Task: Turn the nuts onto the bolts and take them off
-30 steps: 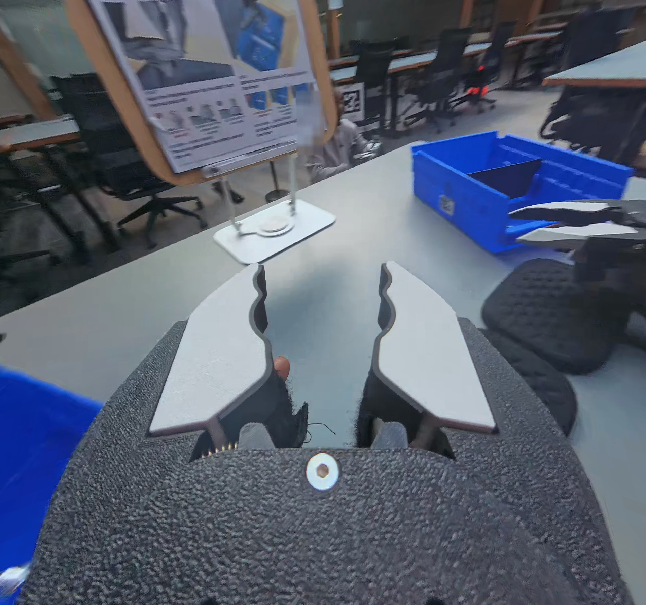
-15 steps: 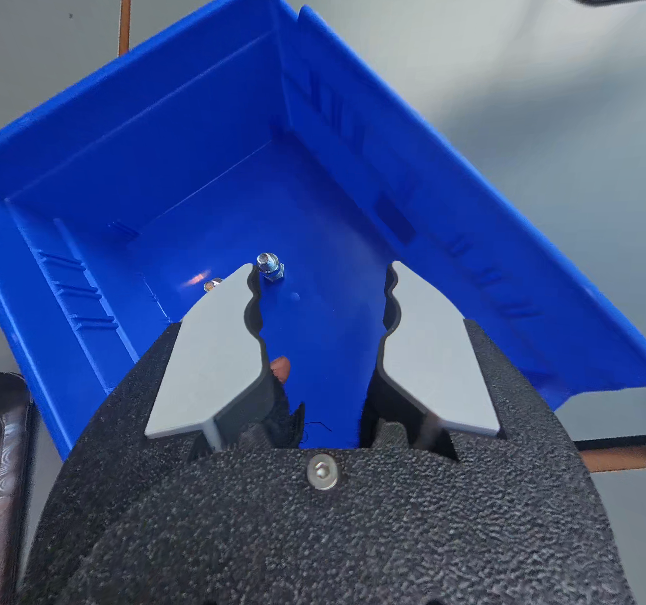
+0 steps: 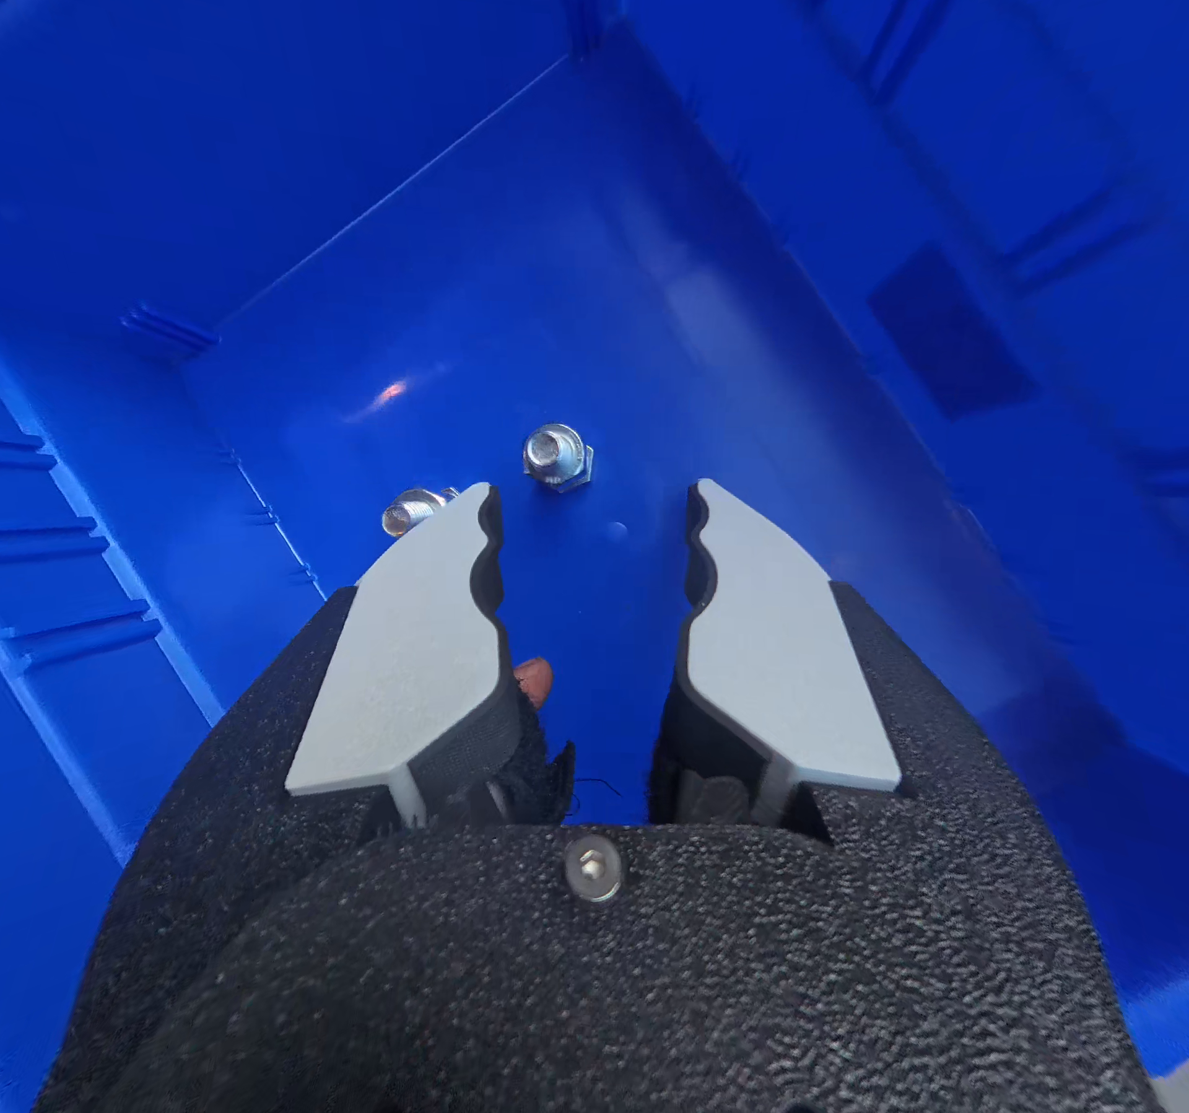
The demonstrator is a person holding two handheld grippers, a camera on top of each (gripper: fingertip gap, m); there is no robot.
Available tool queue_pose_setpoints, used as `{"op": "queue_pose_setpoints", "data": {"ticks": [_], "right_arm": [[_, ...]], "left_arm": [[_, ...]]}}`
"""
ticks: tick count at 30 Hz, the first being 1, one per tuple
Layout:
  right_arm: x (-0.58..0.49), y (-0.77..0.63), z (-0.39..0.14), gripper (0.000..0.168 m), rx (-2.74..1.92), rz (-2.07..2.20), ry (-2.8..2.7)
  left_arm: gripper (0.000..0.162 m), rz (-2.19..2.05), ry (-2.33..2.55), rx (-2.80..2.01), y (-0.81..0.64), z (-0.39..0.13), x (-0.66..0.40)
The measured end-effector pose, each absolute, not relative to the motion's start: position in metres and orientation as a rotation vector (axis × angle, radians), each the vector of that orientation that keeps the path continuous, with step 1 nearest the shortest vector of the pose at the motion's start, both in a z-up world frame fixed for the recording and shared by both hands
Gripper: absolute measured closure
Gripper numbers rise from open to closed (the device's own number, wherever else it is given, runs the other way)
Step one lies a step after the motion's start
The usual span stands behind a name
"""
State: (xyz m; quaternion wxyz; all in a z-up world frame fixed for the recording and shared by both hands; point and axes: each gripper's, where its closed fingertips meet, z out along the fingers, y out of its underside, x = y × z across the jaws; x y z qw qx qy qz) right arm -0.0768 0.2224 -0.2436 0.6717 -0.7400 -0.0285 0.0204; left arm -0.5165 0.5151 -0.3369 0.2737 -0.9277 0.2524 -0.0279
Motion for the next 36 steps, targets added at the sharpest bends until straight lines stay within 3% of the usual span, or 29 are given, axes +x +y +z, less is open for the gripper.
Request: {"op": "queue_pose_setpoints", "data": {"ticks": [8,10,11,17,22,29,36], "right_arm": [[-0.077,0.222,-0.243,0.108,-1.660,0.024,-0.068],[-0.078,0.222,-0.243,0.108,-1.664,0.017,-0.074],[-0.078,0.222,-0.244,0.108,-1.667,0.014,-0.079],[-0.080,0.224,-0.246,0.108,-1.685,-0.004,-0.098],[-0.078,0.224,-0.246,0.109,-1.682,0.009,-0.081],[-0.078,0.225,-0.249,0.110,-1.706,0.012,-0.078],[-0.078,0.225,-0.249,0.111,-1.703,0.007,-0.083]], "left_arm": [[0.114,-0.188,0.606,-2.489,0.528,-0.346,-0.511],[0.140,-0.199,0.583,-2.463,0.531,-0.346,-0.514],[0.143,-0.221,0.573,-2.452,0.531,-0.345,-0.514],[0.143,-0.269,0.578,-2.374,0.524,-0.334,-0.512],[0.143,-0.298,0.649,-2.231,0.512,-0.292,-0.493],[0.144,-0.425,0.927,-1.986,0.461,-0.226,-0.407],[0.144,-0.555,1.224,-1.826,0.395,-0.220,-0.313]]}}
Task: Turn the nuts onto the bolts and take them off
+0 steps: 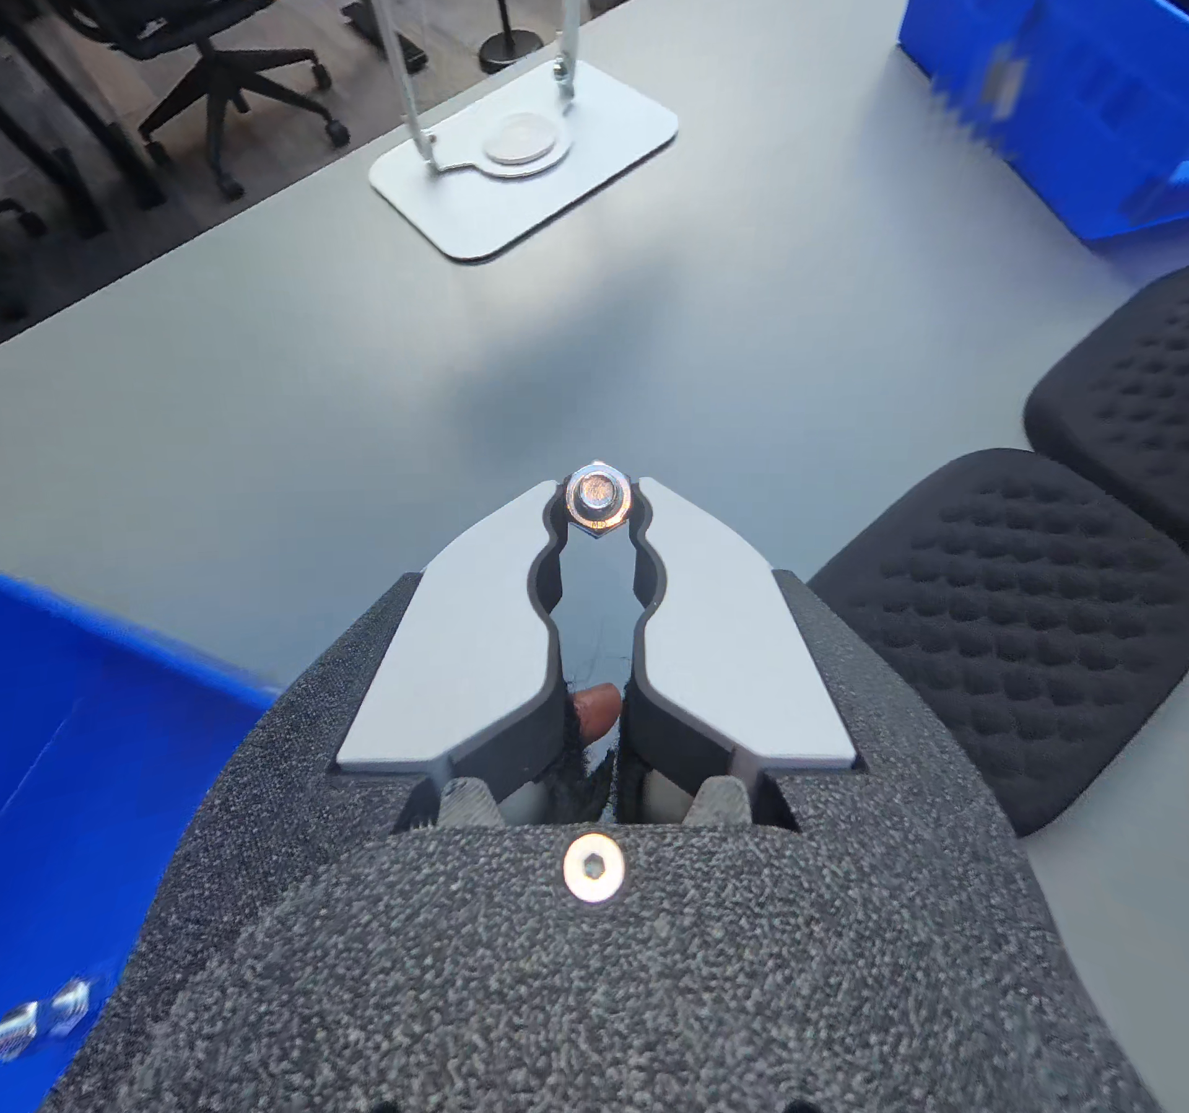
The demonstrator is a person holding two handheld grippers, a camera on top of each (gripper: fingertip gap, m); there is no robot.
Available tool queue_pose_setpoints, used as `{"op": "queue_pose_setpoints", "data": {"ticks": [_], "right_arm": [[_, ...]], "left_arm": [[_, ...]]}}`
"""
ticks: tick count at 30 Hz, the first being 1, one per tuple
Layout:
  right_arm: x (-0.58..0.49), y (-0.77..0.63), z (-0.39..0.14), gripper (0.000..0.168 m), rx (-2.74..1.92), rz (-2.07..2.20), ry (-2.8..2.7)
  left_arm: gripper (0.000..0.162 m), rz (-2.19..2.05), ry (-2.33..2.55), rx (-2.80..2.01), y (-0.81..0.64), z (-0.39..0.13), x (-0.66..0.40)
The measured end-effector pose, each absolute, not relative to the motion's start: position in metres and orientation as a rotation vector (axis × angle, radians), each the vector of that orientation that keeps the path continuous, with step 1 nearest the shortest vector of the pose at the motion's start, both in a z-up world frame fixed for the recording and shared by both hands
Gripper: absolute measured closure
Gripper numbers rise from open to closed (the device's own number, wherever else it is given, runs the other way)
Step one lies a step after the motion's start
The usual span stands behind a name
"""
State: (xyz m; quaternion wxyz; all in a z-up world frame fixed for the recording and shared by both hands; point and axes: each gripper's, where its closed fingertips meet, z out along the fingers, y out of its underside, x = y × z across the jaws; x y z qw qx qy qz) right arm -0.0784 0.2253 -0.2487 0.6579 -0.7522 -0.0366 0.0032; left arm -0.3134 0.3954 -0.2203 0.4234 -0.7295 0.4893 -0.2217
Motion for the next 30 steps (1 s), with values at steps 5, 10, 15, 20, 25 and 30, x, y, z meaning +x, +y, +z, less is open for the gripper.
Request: {"op": "queue_pose_setpoints", "data": {"ticks": [5,10,15,20,25,30], "right_arm": [[-0.080,0.226,-0.250,0.113,-1.710,0.004,-0.096],[-0.085,0.226,-0.250,0.114,-1.711,0.027,-0.128],[-0.090,0.223,-0.246,0.116,-1.685,0.083,-0.158],[-0.117,0.214,-0.235,0.134,-1.619,0.277,-0.297],[-0.157,0.209,-0.244,0.150,-1.703,0.454,-0.480],[-0.174,0.214,-0.261,0.155,-1.857,0.417,-0.592]], "left_arm": [[0.144,-0.688,1.424,-1.723,0.341,-0.234,-0.256],[0.144,-0.913,1.568,-1.624,0.282,-0.252,-0.206],[0.144,-1.056,1.670,-1.550,0.240,-0.268,-0.174],[0.144,-1.105,1.727,-1.522,0.221,-0.282,-0.161],[0.144,-1.051,1.797,-1.524,0.212,-0.296,-0.159],[0.144,-0.960,1.849,-1.521,0.207,-0.304,-0.159]]}}
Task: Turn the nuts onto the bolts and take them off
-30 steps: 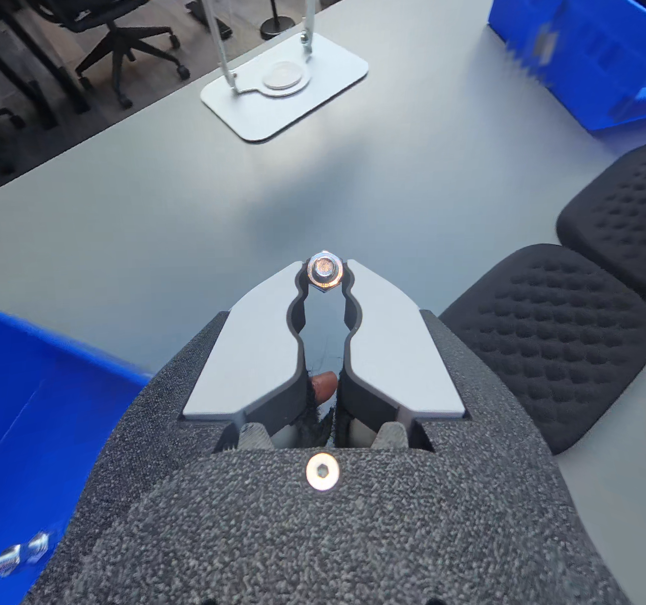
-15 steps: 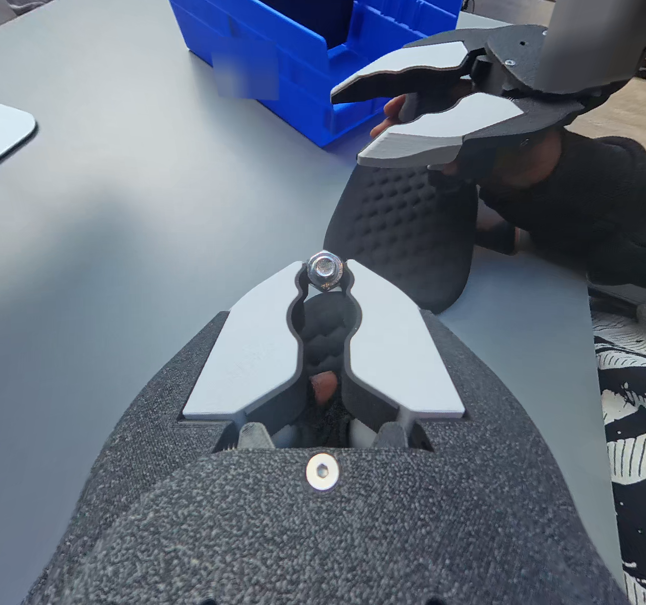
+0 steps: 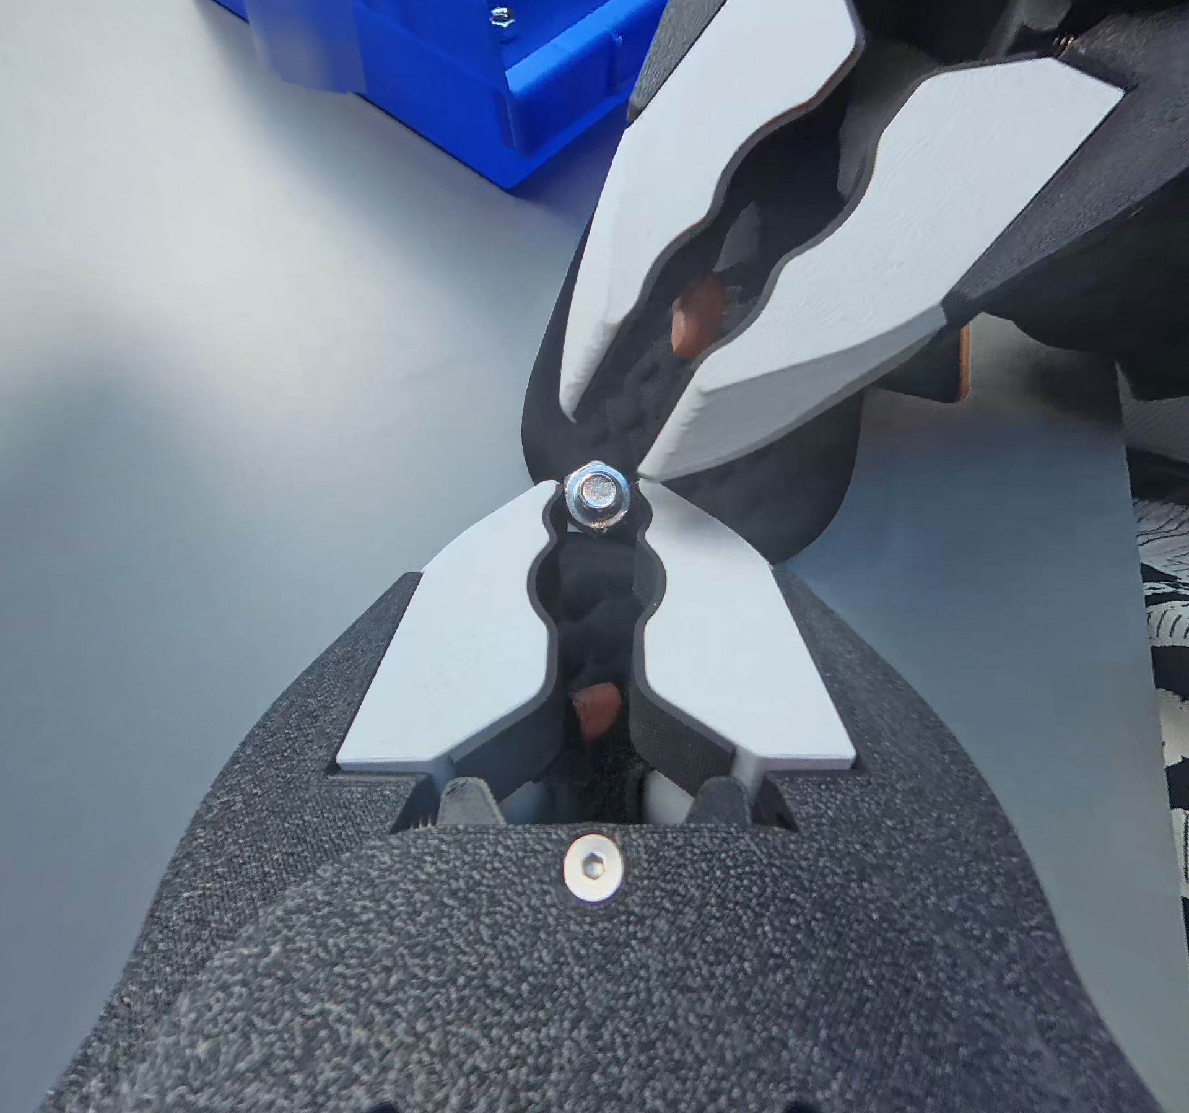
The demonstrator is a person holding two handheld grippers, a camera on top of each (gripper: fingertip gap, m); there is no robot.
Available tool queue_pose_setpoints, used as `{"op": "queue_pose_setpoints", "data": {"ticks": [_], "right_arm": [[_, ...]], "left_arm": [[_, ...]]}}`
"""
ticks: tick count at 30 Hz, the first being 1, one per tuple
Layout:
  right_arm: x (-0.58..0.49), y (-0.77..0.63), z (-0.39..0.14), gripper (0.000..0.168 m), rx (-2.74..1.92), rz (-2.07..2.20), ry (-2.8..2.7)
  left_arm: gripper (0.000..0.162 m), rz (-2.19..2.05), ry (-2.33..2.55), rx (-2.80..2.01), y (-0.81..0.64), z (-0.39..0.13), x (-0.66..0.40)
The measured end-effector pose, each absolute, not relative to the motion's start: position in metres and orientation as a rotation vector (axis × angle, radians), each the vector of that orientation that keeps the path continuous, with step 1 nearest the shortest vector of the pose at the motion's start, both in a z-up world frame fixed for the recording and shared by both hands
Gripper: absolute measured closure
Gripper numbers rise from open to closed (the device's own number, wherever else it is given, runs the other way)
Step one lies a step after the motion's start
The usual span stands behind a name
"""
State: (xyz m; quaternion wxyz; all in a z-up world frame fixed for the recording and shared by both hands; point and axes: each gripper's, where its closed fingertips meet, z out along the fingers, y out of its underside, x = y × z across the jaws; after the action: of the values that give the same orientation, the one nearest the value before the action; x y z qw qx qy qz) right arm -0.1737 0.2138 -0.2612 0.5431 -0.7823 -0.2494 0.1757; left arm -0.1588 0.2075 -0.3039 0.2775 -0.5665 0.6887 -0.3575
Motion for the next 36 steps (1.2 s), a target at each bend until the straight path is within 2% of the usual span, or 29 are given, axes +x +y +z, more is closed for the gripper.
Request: {"op": "queue_pose_setpoints", "data": {"ticks": [5,9,23,31,34,36], "right_arm": [[-0.176,0.216,-0.272,0.157,-1.941,0.365,-0.637],[-0.173,0.216,-0.270,0.168,-1.928,0.312,-0.647],[-0.158,0.211,-0.255,0.168,-1.921,0.366,-0.622],[-0.160,0.214,-0.267,0.146,-2.067,0.327,-0.614],[-0.159,0.215,-0.271,0.158,-2.088,0.365,-0.579],[-0.161,0.216,-0.273,0.159,-2.098,0.393,-0.562]], "left_arm": [[0.144,-0.905,1.873,-1.509,0.206,-0.306,-0.156],[0.144,-0.913,1.882,-1.481,0.202,-0.305,-0.154],[0.144,-0.961,1.861,-1.432,0.203,-0.300,-0.148],[0.144,-0.905,1.862,-1.418,0.207,-0.298,-0.146],[0.144,-0.911,1.849,-1.411,0.207,-0.296,-0.146],[0.144,-0.880,1.845,-1.394,0.209,-0.295,-0.146]]}}
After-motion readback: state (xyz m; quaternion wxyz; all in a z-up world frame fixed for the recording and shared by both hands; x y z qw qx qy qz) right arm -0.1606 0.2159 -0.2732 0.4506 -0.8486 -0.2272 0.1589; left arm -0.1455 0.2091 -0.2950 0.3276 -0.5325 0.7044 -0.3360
